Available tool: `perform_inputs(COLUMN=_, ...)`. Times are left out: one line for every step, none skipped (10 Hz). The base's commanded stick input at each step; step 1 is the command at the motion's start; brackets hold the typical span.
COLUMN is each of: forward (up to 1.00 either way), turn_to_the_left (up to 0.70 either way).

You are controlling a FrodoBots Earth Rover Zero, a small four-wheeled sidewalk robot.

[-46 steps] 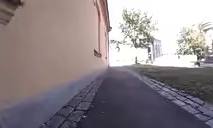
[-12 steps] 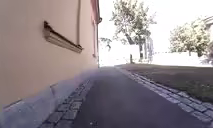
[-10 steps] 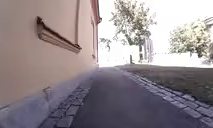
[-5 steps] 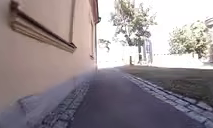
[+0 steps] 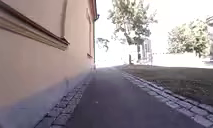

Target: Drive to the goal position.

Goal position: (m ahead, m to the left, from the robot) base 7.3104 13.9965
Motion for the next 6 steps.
perform_inputs(forward=0.70, turn_to_the_left=0.00)
perform_inputs(forward=0.70, turn_to_the_left=0.00)
perform_inputs(forward=0.70, turn_to_the_left=0.00)
perform_inputs(forward=0.70, turn_to_the_left=0.00)
perform_inputs(forward=0.70, turn_to_the_left=0.00)
perform_inputs(forward=0.70, turn_to_the_left=0.00)
